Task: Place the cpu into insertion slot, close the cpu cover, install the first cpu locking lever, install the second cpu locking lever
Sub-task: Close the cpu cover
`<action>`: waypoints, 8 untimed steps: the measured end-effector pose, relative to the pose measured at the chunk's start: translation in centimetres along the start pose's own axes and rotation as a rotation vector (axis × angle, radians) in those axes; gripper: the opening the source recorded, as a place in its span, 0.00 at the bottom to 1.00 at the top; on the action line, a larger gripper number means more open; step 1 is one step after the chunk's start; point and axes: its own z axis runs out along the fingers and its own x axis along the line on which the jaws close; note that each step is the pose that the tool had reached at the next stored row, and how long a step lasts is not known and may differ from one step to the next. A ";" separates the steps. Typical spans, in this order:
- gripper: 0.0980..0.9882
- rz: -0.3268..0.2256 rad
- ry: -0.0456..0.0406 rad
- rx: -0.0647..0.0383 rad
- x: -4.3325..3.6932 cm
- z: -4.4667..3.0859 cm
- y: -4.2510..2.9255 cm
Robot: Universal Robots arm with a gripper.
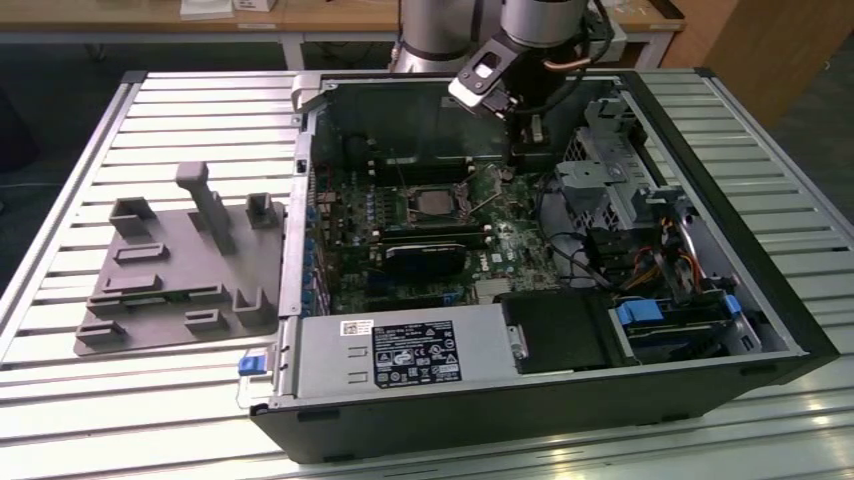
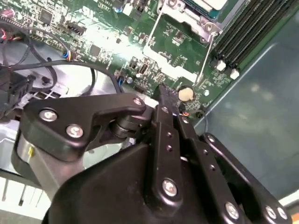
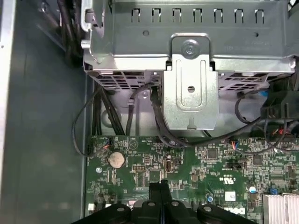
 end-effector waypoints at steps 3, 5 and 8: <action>0.01 0.002 -0.0016 0.000 0.04 -0.25 0.02; 0.01 0.002 -0.0014 0.000 0.06 -0.47 0.04; 0.01 0.020 -0.0052 -0.001 0.06 -0.33 0.03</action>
